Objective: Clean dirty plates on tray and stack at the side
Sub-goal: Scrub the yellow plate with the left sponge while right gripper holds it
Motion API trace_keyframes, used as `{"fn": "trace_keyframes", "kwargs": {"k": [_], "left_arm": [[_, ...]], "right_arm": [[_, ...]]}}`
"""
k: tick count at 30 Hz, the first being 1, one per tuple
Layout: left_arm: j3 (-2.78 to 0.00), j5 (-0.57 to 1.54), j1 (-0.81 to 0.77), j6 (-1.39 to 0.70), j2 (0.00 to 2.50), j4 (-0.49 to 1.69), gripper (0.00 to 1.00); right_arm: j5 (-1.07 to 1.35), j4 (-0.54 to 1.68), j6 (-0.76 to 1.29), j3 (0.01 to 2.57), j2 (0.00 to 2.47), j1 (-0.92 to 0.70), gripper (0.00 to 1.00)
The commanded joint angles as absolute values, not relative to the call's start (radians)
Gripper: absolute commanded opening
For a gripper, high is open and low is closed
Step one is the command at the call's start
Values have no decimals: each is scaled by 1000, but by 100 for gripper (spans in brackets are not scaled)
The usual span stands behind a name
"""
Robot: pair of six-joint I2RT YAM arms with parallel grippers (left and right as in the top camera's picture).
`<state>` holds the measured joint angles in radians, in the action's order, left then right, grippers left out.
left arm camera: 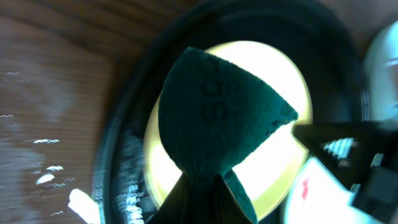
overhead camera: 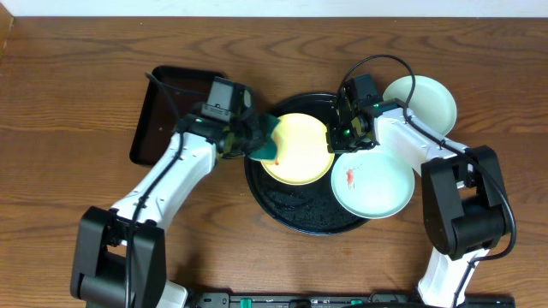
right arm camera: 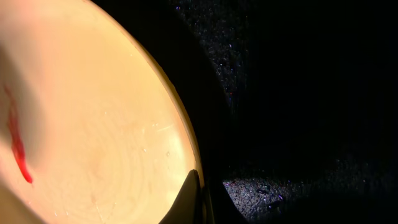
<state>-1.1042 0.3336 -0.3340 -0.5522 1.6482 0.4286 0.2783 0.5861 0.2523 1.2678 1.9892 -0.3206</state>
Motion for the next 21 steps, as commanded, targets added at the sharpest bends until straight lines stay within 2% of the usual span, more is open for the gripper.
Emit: {"fn": "trace_keyframes", "kwargs": {"k": [1,9,14,21], "left_arm": [[-1097,278,-391,-726,1660,376,6],[-1097,204,-484,-923,1759,184,8],[-1097,201,-490,-1032,1859,167,8],[-1097,168,-487,-1011,1962,187,7]], "right_arm": [[300,595,258,1263,2001,-329,1],[300,597,266,1263,2001,-329,1],[300,601,266,1263,2001,-329,1],[295,601,269,1263,2001,-329,1]]}}
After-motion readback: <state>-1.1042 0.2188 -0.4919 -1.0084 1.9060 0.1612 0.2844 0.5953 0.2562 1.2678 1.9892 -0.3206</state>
